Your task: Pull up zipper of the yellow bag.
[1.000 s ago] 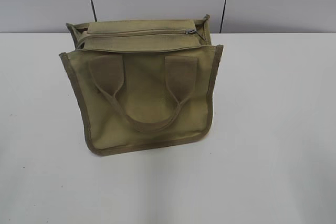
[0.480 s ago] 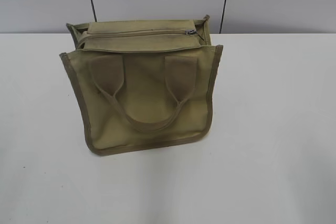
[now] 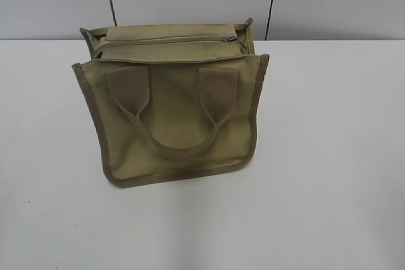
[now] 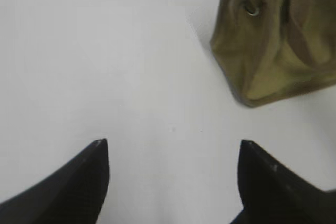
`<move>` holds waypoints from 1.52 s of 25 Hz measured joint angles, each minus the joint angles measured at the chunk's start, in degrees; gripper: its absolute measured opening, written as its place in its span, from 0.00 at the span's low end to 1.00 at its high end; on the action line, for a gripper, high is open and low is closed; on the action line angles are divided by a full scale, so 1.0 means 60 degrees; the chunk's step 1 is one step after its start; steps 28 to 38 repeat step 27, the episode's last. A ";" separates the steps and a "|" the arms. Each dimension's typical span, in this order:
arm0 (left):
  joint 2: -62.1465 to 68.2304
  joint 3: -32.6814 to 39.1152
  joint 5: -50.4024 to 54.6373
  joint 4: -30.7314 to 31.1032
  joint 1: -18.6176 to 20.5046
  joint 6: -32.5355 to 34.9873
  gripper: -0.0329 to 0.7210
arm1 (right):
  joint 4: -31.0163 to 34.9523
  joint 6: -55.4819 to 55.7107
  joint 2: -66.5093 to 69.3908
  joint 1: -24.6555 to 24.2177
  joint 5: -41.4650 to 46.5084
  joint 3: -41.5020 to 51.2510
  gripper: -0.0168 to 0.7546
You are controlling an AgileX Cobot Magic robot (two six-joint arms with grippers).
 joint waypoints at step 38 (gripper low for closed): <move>-0.0945 0.0000 -0.0028 0.0009 0.2204 0.0007 0.79 | 0.0274 0.0000 -0.2947 -0.1774 -0.0026 0.0000 0.78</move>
